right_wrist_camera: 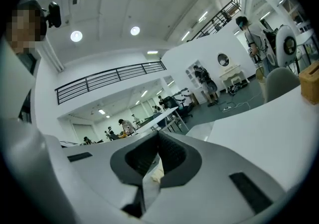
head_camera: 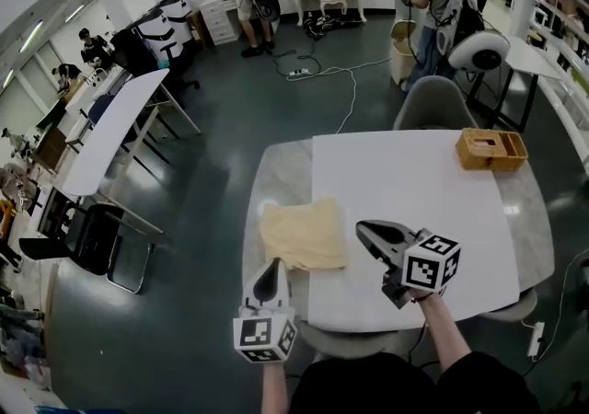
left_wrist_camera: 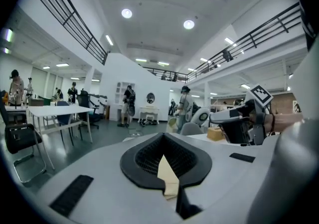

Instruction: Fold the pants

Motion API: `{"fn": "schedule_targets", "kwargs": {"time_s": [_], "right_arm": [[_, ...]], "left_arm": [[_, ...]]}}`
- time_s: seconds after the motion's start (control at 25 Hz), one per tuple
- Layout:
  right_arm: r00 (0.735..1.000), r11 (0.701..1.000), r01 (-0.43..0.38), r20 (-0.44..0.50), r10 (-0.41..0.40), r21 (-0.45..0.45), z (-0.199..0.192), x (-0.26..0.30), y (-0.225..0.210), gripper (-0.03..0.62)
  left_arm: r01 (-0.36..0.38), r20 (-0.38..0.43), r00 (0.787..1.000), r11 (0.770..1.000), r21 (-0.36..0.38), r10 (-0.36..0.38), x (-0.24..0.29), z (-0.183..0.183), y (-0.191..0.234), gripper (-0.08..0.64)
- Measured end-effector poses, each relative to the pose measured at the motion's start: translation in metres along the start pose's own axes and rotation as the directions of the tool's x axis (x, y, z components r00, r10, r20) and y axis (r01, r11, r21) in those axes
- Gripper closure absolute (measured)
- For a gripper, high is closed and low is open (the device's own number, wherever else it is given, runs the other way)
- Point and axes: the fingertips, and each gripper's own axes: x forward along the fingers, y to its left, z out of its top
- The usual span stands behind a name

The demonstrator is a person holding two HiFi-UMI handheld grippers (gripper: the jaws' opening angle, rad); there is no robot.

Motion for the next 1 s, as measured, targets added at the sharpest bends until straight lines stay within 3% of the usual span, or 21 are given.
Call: {"fn": "schedule_targets", "kwargs": {"time_s": [0.48, 1.0], "right_arm": [[0.987, 0.99, 0.107, 0.131, -0.095, -0.09, 0.028, -0.091, -0.016, 0.578], [0.962, 0.968, 0.199, 0.218, -0.163, -0.154, 0.041, -0.121, -0.026, 0.578]], "left_arm": [[-0.013, 0.103, 0.995, 0.998, 0.054, 0.007, -0.017, 0.035, -0.036, 0.546], [-0.048, 0.137, 0.99, 0.996, 0.08, 0.037, -0.027, 0.046, -0.033, 0.546]]}}
